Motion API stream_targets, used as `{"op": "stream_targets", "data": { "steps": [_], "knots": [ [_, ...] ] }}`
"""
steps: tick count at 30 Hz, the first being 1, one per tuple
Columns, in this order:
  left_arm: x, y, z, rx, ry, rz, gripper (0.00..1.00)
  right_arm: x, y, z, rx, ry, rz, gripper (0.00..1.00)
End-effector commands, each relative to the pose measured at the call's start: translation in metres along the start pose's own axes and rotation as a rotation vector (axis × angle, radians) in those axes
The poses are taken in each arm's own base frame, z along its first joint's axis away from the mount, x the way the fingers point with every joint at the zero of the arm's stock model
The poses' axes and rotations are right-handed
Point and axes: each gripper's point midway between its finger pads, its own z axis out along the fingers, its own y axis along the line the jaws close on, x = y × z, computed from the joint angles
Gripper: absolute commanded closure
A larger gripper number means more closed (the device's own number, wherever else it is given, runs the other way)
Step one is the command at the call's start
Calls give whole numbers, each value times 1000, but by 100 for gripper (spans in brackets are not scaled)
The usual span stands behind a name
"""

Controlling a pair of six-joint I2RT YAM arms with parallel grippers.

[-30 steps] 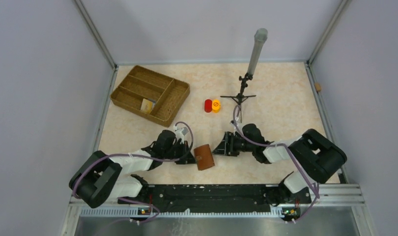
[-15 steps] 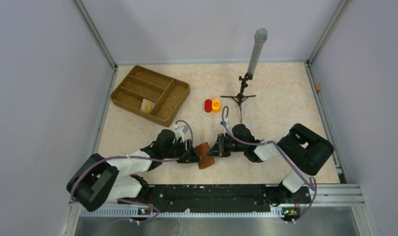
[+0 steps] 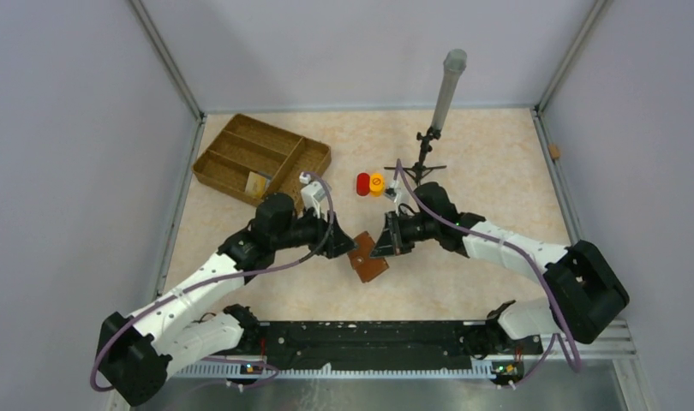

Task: Put the credit cards into the card holder
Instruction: Open the card holder at the center of the board.

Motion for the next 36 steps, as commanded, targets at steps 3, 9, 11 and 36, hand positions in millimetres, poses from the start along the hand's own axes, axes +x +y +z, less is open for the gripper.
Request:
{"op": "stream_targets", "data": {
  "steps": [3, 9, 11, 36],
  "knots": [
    [25, -33, 0, 147, 179, 121, 40, 18, 54, -33, -192, 132, -85, 100],
    [38, -47, -3, 197, 240, 148, 45, 22, 74, -47, -269, 155, -100, 100],
    [41, -52, -3, 216, 245, 150, 47, 22, 78, -49, -284, 154, -101, 100],
    [77, -62, 6, 242, 339, 139, 62, 16, 97, -57, -364, 113, -121, 100]
  ]
}}
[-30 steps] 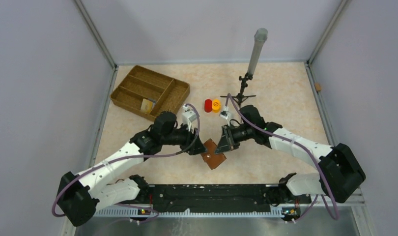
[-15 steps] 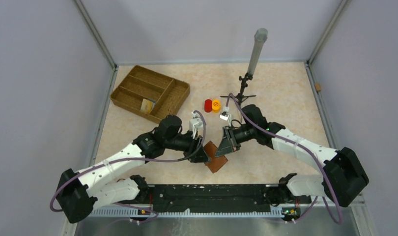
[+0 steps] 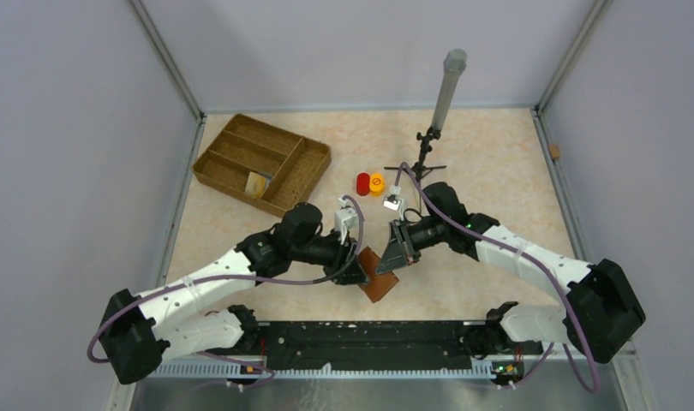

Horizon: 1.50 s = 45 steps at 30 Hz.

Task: Put the credit cards into the card holder
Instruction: Open the card holder at the center of the board.

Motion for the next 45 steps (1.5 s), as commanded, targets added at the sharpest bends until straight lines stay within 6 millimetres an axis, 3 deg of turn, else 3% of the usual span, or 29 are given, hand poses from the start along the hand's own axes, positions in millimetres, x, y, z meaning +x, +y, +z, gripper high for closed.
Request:
{"op": "stream_targets", "data": {
  "steps": [1, 9, 16, 20, 24, 32, 35, 37, 40, 45],
  "knots": [
    [4, 0, 5, -4, 10, 21, 65, -20, 35, -8, -102, -65, -131, 100],
    [6, -10, 17, 38, 21, 29, 100, -25, 20, -5, -29, -102, -94, 100],
    [7, -17, 14, 56, -10, 39, 100, -29, -33, -6, 200, -140, 11, 100],
    [16, -17, 14, 67, 8, 25, 100, -30, -52, -8, 285, -158, 49, 100],
    [22, -20, 14, 85, 14, 20, 100, -33, -60, -13, 324, -192, 75, 100],
    [19, -13, 15, 39, -4, 36, 100, -32, -55, -13, 279, -193, 62, 100],
    [-2, -2, 10, -57, -101, 59, 73, -27, -46, -12, 226, -158, 39, 100],
    [-12, 1, 8, -81, -157, 74, 60, -22, -35, -11, 172, -131, 16, 100],
    [-20, 1, 9, -85, -187, 78, 53, -17, -20, -13, 105, -100, -23, 100],
    [-19, -3, 10, -62, -185, 73, 50, -10, 4, -18, 6, -72, -88, 100]
  ]
}}
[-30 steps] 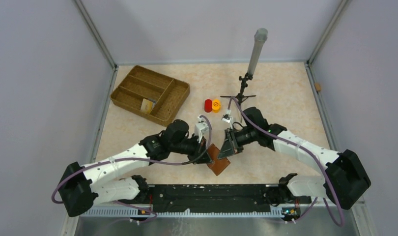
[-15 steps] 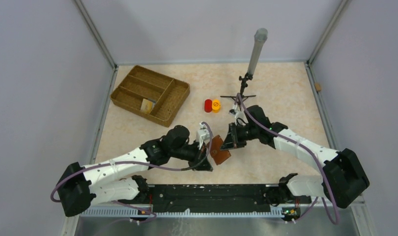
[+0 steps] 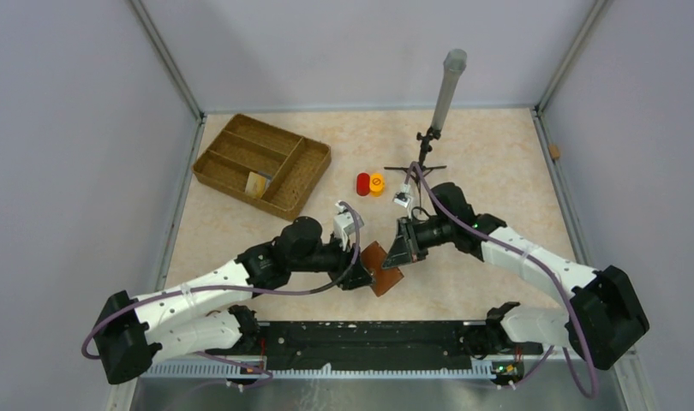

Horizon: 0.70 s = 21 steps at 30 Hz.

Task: Put the credit cards into the card holder
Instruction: Open the card holder at the center of the board.

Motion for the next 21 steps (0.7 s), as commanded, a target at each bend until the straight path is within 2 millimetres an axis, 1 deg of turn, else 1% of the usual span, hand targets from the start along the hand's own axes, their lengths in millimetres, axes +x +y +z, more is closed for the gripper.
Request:
{"op": "stream_targets", "data": {
  "steps": [1, 7, 13, 15, 18, 21],
  "knots": [
    [-14, -4, 1, 14, -58, 29, 50, -2, 41, -15, -173, 0, -142, 100],
    [-8, -5, -1, 21, -29, 50, 50, 5, 61, -24, -266, 14, -197, 100],
    [-9, -2, -3, 5, -30, 73, 49, 11, 67, -29, -303, 29, -218, 100],
    [-9, -8, -2, 39, -31, 74, 49, 11, 68, -29, -310, 30, -218, 100],
    [-5, -22, 2, 126, -3, 46, 49, 11, 71, -29, -331, 30, -219, 100],
    [2, -27, 4, 167, 35, 27, 50, 12, 74, -30, -351, 31, -226, 100]
  ]
}}
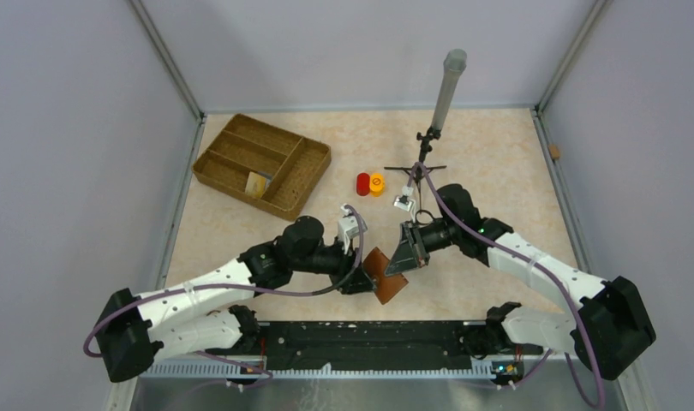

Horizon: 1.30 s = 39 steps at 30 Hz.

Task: Put the credit cards into the card holder
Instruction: Open the card holder at the center of the board.

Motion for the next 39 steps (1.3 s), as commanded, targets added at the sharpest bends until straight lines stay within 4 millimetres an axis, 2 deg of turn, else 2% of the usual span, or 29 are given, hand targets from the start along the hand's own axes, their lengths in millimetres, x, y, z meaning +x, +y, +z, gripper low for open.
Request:
{"op": "stream_targets", "data": {
  "steps": [1, 6, 9, 15, 28, 30, 32, 35, 36, 39],
  "knots": [
    [-8, -16, 6, 102, -12, 24, 50, -6, 37, -6, -148, -7, -134, 100],
    [-12, -29, 5, 166, -16, 30, 51, -6, 32, -5, -131, -13, -129, 100],
    [-7, -36, 7, 225, 17, 8, 53, -7, 28, -4, -119, -16, -128, 100],
    [-4, -38, 9, 245, 48, 7, 58, -7, 16, 0, -80, -14, -110, 100],
    [-17, -39, 18, 256, 3, -16, 79, -10, 4, 7, -55, -27, -87, 100],
    [-17, -38, 20, 254, 6, -20, 86, -10, 1, 7, -43, -30, -82, 100],
    [-17, -37, 21, 250, 7, -19, 98, -10, -2, 8, -38, -28, -82, 100],
    [-16, -35, 20, 241, 3, -10, 100, -8, -6, 10, -30, -14, -69, 100],
    [-17, -35, 19, 238, -2, -5, 100, -7, -8, 11, -27, -9, -61, 98],
    [-16, -32, 19, 217, -6, 4, 100, -4, -13, 13, -17, 9, -53, 79]
  ]
}}
